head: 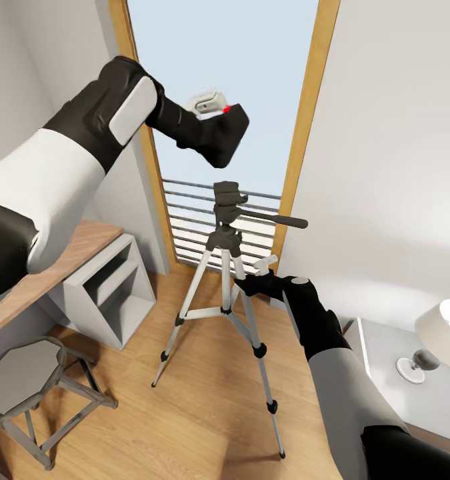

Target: Attach the digital camera to the camera tripod in the bedroom.

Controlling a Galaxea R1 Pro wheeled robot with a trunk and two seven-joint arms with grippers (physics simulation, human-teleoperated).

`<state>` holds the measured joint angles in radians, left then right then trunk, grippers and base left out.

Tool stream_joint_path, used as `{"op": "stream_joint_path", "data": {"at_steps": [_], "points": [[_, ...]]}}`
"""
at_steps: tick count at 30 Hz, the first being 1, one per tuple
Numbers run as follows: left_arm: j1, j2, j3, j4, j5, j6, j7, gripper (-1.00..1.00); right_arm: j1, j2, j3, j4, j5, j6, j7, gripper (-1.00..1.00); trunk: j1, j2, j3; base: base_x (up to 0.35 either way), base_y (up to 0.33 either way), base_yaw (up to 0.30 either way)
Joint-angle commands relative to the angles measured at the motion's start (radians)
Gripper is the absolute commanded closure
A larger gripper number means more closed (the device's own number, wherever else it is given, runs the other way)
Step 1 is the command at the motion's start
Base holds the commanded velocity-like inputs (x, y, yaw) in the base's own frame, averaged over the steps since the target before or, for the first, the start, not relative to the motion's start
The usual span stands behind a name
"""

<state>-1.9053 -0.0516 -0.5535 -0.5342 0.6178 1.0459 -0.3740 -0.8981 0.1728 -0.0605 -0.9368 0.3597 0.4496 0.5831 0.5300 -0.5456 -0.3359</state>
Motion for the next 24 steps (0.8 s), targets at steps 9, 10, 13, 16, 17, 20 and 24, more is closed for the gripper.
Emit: {"op": "stream_joint_path", "data": {"at_steps": [9, 10, 13, 16, 17, 20, 24], "points": [[-0.004, 0.177, -0.278, -0.278, -0.189, -0.004, -0.264, 1.00, -0.001, 0.002, -0.004, 0.000, 0.105, -0.005, 0.007, 1.00, 0.001, -0.001, -0.002, 0.000, 0.000, 0.000], [-0.004, 0.199, -0.283, -0.306, -0.222, -0.002, -0.272, 1.00, -0.001, 0.002, -0.004, 0.000, 0.106, -0.005, 0.007, 1.00, 0.001, -0.001, -0.002, 0.000, 0.000, 0.000], [-0.004, 0.218, -0.288, -0.348, -0.256, -0.001, -0.279, 1.00, -0.001, 0.002, -0.004, 0.000, 0.107, -0.005, 0.007, 1.00, 0.001, -0.001, -0.002, 0.000, 0.000, 0.000], [-0.004, 0.230, -0.291, -0.394, -0.276, 0.000, -0.283, 1.00, -0.001, 0.002, -0.004, 0.000, 0.108, -0.005, 0.007, 1.00, 0.001, -0.001, -0.002, 0.000, 0.000, 0.000], [-0.004, 0.230, -0.291, -0.394, -0.276, 0.000, -0.283, 1.00, -0.001, 0.002, -0.004, 0.000, 0.108, -0.005, 0.007, 1.00, 0.001, -0.001, -0.002, 0.000, 0.000, 0.000], [-0.004, 0.231, -0.292, -0.414, -0.280, -0.001, -0.283, 1.00, -0.001, 0.002, -0.004, 0.001, 0.107, -0.005, 0.007, 1.00, 0.001, -0.001, -0.002, 0.000, 0.000, 0.000], [-0.004, 0.233, -0.294, -0.423, -0.278, -0.002, -0.285, 1.00, -0.001, 0.002, -0.004, 0.003, 0.106, -0.005, 0.007, 1.00, 0.001, -0.001, -0.002, 0.000, 0.000, 0.000]]}}
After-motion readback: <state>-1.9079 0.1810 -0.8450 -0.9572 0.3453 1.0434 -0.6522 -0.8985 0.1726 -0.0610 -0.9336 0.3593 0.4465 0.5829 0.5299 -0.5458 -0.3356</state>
